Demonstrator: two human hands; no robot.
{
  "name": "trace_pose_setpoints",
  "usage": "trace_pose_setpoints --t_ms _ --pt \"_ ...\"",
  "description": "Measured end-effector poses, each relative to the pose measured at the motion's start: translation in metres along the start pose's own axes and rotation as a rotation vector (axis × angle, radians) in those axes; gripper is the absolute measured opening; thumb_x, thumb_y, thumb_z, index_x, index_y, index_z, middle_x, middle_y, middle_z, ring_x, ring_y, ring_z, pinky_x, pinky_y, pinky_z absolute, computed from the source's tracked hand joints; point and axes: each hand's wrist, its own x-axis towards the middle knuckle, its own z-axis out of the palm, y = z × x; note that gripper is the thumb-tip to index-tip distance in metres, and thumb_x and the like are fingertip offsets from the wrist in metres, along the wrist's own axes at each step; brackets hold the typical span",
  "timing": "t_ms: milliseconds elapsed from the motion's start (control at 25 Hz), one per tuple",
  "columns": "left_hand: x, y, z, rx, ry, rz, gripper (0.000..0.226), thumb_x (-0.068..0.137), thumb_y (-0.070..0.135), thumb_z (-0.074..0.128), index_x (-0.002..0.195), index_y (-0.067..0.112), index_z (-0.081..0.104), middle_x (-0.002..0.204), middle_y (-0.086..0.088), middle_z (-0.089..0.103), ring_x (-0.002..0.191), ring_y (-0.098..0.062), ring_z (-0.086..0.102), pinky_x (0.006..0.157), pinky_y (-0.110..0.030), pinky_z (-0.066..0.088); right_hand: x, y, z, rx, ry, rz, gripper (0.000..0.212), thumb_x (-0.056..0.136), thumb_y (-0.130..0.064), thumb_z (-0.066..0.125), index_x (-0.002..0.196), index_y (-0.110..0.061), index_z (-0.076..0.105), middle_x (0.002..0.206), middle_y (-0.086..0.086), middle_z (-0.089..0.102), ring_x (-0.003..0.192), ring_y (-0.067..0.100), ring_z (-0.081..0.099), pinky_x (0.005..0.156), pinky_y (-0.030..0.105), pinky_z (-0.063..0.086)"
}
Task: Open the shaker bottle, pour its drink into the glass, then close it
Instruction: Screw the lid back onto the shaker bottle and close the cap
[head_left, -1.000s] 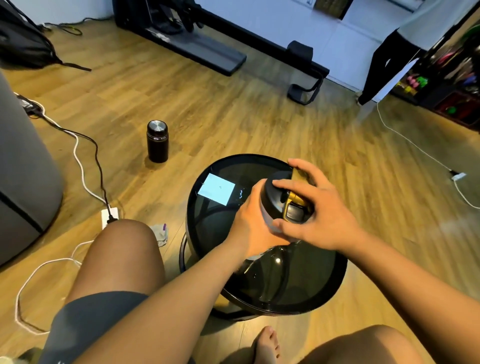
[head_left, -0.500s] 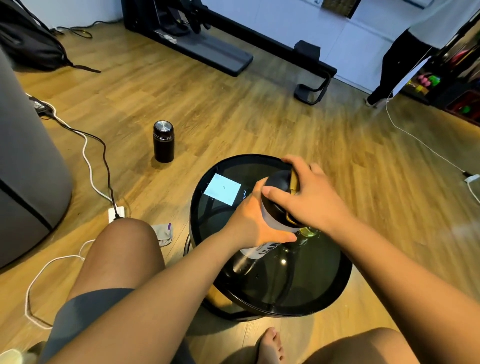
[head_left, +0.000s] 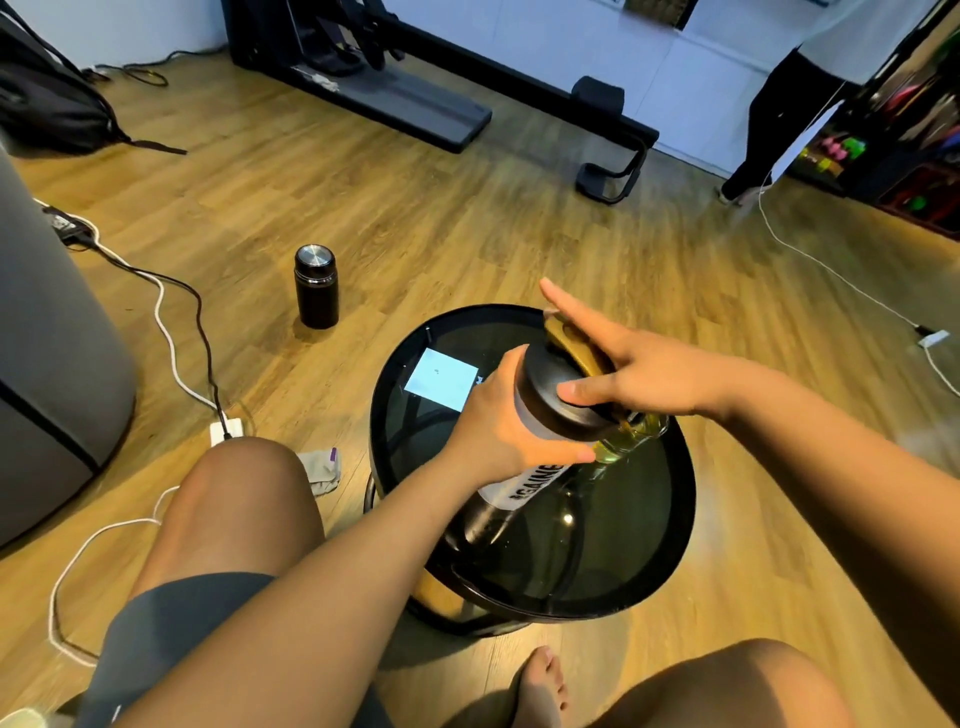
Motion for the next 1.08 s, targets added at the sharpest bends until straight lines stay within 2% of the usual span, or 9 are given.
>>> trace_pose_setpoints --t_ms 80,120,240,320,400,560,760,960,1080 --pt "0.004 0.0 -0.008 -0.005 -0.069 0.008 0.114 0.046 0.061 0.092 0.144 0.029 0.043 0.133 0.013 0.065 0.122 -0.008 0.063 0.102 -0.038 0.055 0.001 -0.002 -0.005 0.133 0.061 -0.012 0.105 0.086 0.0 0.067 0.151 -0.061 0.01 0.152 -0.007 0.049 0.131 0.025 0.055 0.101 0.046 0.052" --pt "0.006 0.0 -0.011 -0.017 -0.099 0.006 0.112 0.047 0.058 0.093 0.144 0.028 0.044 0.132 0.012 0.065 0.121 -0.009 0.064 0.101 -0.039 0.056 0.002 -0.003 -0.003 0.152 0.114 -0.02 0.101 0.084 0.0 0.067 0.152 -0.056 0.017 0.146 -0.012 0.053 0.126 0.02 0.059 0.092 0.041 0.056" --pt "0.013 0.001 -0.017 -0.036 -0.172 0.014 0.105 0.05 0.049 0.094 0.141 0.023 0.047 0.127 0.008 0.068 0.117 -0.01 0.066 0.101 -0.043 0.057 0.004 -0.004 0.011 -0.124 0.235 -0.023 0.083 0.082 -0.05 0.074 0.151 -0.041 0.031 0.139 -0.007 0.057 0.121 0.019 0.059 0.092 0.033 0.049" --pt "0.011 0.003 -0.014 -0.05 -0.153 0.024 0.109 0.049 0.05 0.092 0.142 0.021 0.045 0.131 0.007 0.066 0.12 -0.009 0.064 0.104 -0.04 0.055 0.005 -0.005 0.019 -0.323 0.234 -0.037 0.1 0.068 -0.076 0.067 0.151 -0.034 0.031 0.141 -0.001 0.057 0.122 0.023 0.058 0.099 0.041 0.048" --pt "0.002 0.006 0.0 -0.075 -0.04 0.032 0.12 0.046 0.054 0.091 0.148 0.022 0.038 0.14 0.008 0.058 0.128 -0.008 0.058 0.108 -0.029 0.049 0.006 -0.005 0.022 -0.42 0.248 -0.048 0.111 0.06 -0.085 0.064 0.151 -0.032 0.029 0.142 0.0 0.057 0.124 0.024 0.057 0.096 0.037 0.046" --pt "-0.01 0.007 0.025 -0.174 0.159 -0.006 0.128 0.042 0.054 0.096 0.151 0.026 0.034 0.143 0.004 0.058 0.133 -0.016 0.057 0.112 -0.044 0.048 0.012 -0.001 0.023 -0.452 0.313 -0.074 0.101 0.059 -0.076 0.074 0.143 -0.034 0.036 0.13 -0.002 0.061 0.114 0.024 0.059 0.083 0.032 0.039" --pt "-0.002 0.006 0.01 -0.083 0.098 0.014 0.112 0.045 0.058 0.094 0.141 0.027 0.046 0.131 0.011 0.064 0.122 -0.008 0.063 0.101 -0.039 0.055 0.005 -0.009 0.016 -0.324 0.297 -0.146 0.086 0.057 -0.049 0.085 0.134 -0.033 0.051 0.121 -0.006 0.063 0.106 0.017 0.06 0.09 0.034 0.048" --pt "0.007 0.001 -0.007 -0.089 -0.046 0.02 0.109 0.049 0.057 0.092 0.142 0.031 0.043 0.134 0.014 0.062 0.123 -0.002 0.062 0.098 -0.027 0.053 0.001 -0.012 -0.019 -0.331 0.363 -0.195 0.083 0.05 -0.067 0.073 0.125 -0.041 0.05 0.096 -0.022 0.06 0.08 0.002 0.058 0.07 0.022 0.043" --pt "0.014 0.001 -0.014 -0.125 -0.117 0.029 0.113 0.048 0.049 0.095 0.145 0.022 0.044 0.136 0.006 0.064 0.127 -0.011 0.063 0.106 -0.04 0.053 0.006 -0.002 -0.008 -0.381 0.217 -0.19 0.091 0.057 -0.067 0.08 0.135 -0.033 0.048 0.117 -0.008 0.062 0.101 0.013 0.059 0.086 0.03 0.048"
